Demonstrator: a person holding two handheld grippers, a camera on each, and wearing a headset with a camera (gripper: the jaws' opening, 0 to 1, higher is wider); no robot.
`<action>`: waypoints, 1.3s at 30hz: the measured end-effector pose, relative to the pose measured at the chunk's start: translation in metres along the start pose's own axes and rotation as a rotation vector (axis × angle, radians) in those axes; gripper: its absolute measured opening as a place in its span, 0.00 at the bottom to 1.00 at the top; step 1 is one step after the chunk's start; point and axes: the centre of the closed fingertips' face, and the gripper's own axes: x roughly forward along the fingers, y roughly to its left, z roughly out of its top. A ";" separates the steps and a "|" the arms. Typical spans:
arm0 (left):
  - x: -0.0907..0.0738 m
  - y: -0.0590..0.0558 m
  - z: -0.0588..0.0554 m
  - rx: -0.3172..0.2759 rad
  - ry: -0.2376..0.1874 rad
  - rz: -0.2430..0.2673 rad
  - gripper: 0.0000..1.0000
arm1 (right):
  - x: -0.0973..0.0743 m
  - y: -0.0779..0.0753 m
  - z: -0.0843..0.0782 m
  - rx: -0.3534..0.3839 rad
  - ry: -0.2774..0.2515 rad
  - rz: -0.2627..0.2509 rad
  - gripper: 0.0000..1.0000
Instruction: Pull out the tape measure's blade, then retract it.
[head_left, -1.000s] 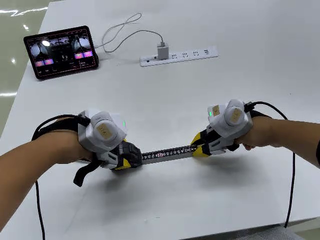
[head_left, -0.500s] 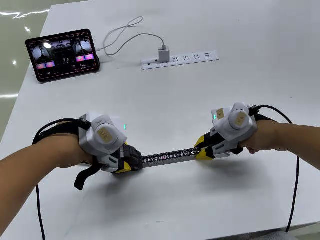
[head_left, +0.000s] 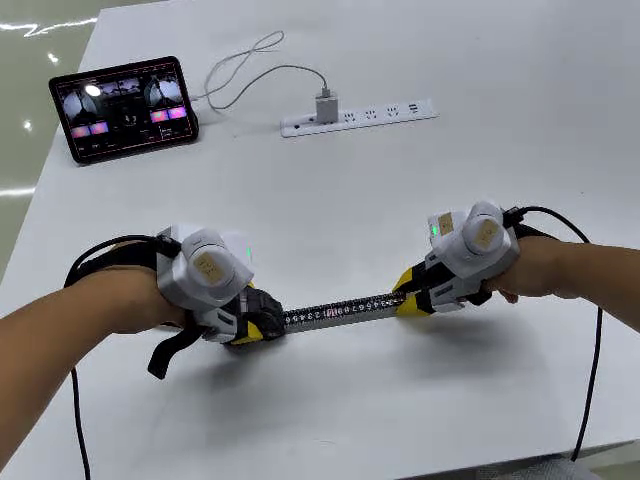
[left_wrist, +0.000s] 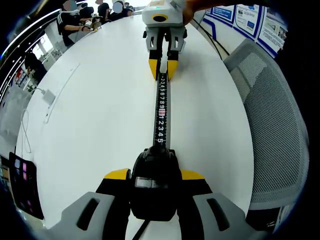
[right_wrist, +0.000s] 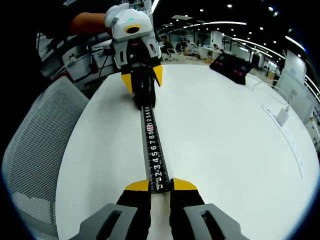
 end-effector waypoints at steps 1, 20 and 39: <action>0.000 0.000 0.000 -0.001 -0.001 0.000 0.30 | 0.000 0.000 -0.001 0.002 -0.001 0.000 0.09; 0.000 0.000 0.000 -0.004 0.000 0.006 0.30 | -0.008 -0.001 -0.007 0.000 0.003 -0.006 0.09; 0.000 0.000 -0.001 -0.005 0.003 0.009 0.30 | -0.020 0.001 -0.011 0.004 0.014 -0.010 0.09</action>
